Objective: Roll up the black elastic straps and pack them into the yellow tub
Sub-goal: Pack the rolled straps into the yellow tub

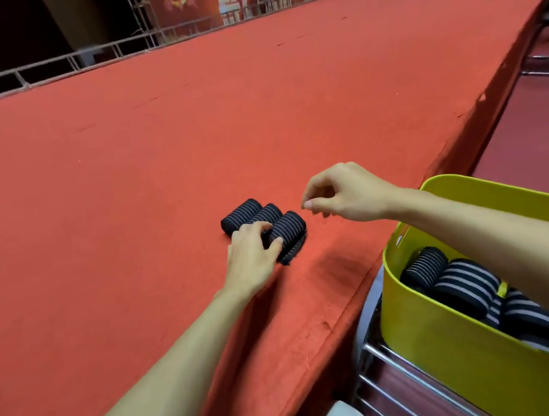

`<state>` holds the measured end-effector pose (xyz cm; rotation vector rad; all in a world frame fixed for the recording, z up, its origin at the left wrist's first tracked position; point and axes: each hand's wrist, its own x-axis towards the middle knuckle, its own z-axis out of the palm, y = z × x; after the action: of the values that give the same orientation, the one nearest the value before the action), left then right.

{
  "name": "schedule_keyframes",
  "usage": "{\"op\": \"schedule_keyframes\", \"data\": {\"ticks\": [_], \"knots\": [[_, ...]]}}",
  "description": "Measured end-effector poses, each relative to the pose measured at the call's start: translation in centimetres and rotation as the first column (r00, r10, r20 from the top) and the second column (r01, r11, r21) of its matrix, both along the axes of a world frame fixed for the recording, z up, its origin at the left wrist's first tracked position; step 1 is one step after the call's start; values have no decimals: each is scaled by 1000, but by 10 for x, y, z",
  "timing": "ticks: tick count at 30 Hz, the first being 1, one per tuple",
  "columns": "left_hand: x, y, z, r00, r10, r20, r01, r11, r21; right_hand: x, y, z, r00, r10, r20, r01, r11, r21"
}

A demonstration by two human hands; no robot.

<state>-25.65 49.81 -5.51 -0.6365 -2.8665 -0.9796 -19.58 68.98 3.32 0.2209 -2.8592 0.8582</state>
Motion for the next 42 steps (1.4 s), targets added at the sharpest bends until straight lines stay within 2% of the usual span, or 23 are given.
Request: {"op": "schedule_keyframes", "data": {"ticks": [5, 9, 11, 12, 14, 16, 18, 22, 24, 26, 30, 36, 40, 42], "knots": [[-7, 18, -12, 995, 28, -92, -44, 982, -183, -5, 7, -1, 1000, -3, -8, 3, 999, -38], [3, 16, -13, 958, -69, -279, -15, 957, -291, -2, 4, 1, 1000, -11, -6, 10, 999, -48], [8, 12, -12, 929, -138, -343, 33, 955, -295, 0, 1, 3, 1000, -13, -9, 13, 999, -49], [12, 3, -9, 928, -143, -344, 63, 971, -232, 0, -4, 6, 1000, -8, -9, 7, 999, -49], [18, -8, -4, 960, -134, -248, 142, 990, 14, 0, -3, 6, 1000, -29, 0, 29, 998, -56], [26, -34, -1, 987, -120, -103, 142, 960, 240, -4, -10, 6, 1000, -21, 16, 22, 999, -40], [29, -59, -6, 996, -87, 32, 70, 935, 347, -11, -17, 5, 999, -15, 32, 14, 1000, 2], [28, -99, -28, 952, 50, 302, -209, 827, 522, -37, -39, -7, 996, 27, 90, -40, 988, 146], [28, -103, -35, 921, 136, 365, -339, 743, 577, -53, -47, -17, 993, 36, 117, -63, 970, 235], [27, -101, -37, 908, 196, 370, -396, 691, 605, -71, -55, -27, 988, 39, 150, -89, 935, 344], [26, -101, -42, 910, 229, 347, -406, 665, 627, -94, -62, -44, 973, 60, 225, -179, 810, 558], [25, -101, -45, 914, 183, 362, -392, 629, 671, -97, -68, -52, 984, 44, 173, -165, 591, 790], [26, -101, -42, 907, 171, 386, -403, 618, 675, -91, -65, -47, 987, 91, 135, -162, 604, 780], [28, -100, -35, 891, 157, 427, -434, 576, 693, -83, -62, -39, 986, 117, 117, -165, 637, 753]]}}
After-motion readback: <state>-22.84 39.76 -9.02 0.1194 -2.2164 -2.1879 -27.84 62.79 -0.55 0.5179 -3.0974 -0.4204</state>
